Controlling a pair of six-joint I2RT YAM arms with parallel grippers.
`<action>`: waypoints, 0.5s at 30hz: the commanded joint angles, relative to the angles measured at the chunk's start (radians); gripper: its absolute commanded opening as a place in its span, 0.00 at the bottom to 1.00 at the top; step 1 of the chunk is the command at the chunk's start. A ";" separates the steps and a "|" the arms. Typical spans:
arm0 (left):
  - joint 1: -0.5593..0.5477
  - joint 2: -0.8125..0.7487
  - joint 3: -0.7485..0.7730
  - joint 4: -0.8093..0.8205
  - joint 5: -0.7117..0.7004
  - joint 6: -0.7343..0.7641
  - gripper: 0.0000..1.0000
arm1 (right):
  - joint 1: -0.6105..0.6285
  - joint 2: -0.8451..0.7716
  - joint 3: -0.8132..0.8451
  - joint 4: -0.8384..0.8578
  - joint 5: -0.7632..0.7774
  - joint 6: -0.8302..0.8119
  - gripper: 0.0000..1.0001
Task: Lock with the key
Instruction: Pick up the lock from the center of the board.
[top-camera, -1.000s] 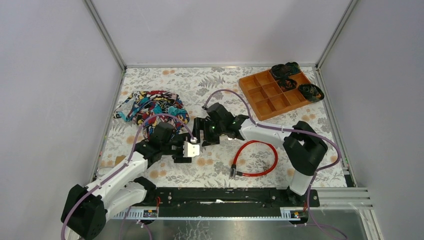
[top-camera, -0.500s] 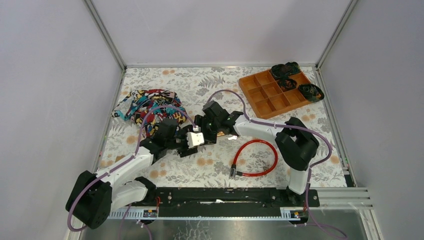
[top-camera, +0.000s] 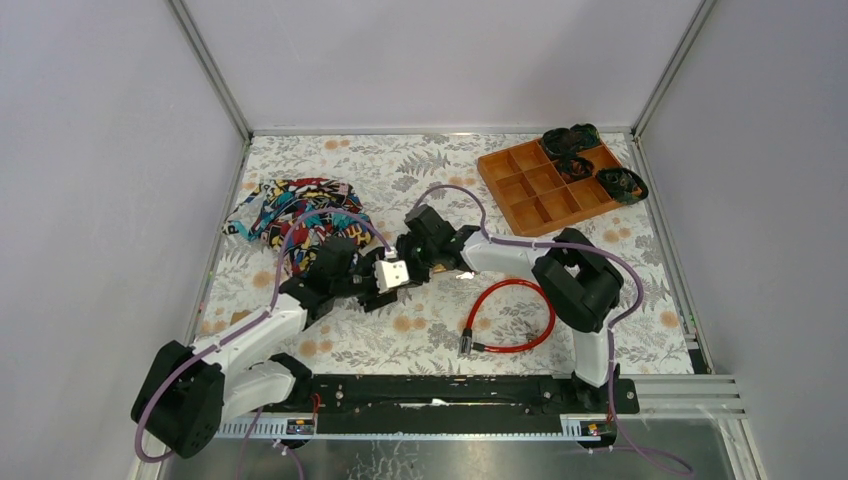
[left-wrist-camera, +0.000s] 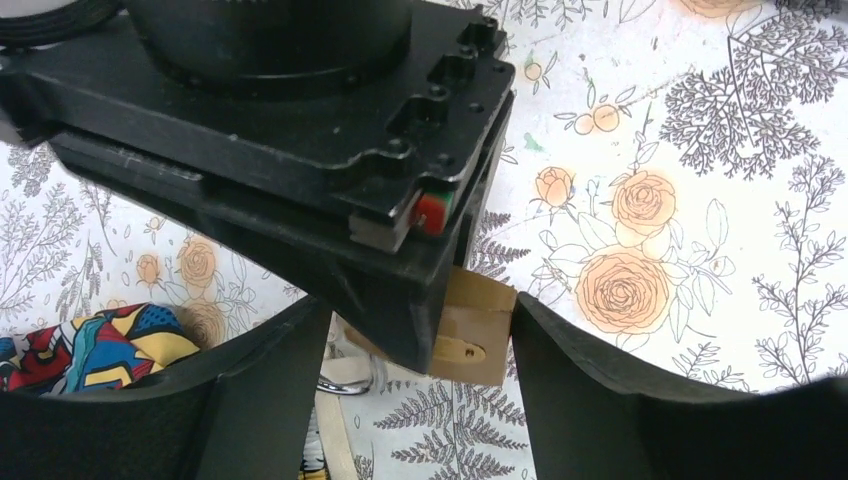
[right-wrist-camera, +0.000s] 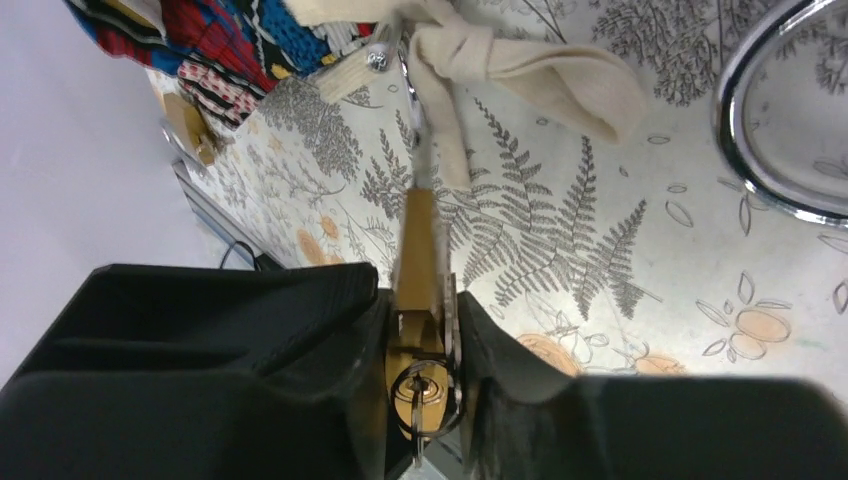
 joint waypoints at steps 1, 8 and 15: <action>-0.012 -0.041 0.028 0.133 0.090 0.005 0.00 | -0.020 -0.027 0.018 0.052 0.017 -0.014 0.00; 0.035 -0.146 0.161 -0.239 0.290 0.121 0.91 | -0.104 -0.278 -0.112 0.161 -0.101 -0.117 0.00; 0.052 -0.236 0.391 -0.459 0.320 0.302 0.96 | -0.178 -0.670 -0.258 0.201 -0.221 -0.228 0.00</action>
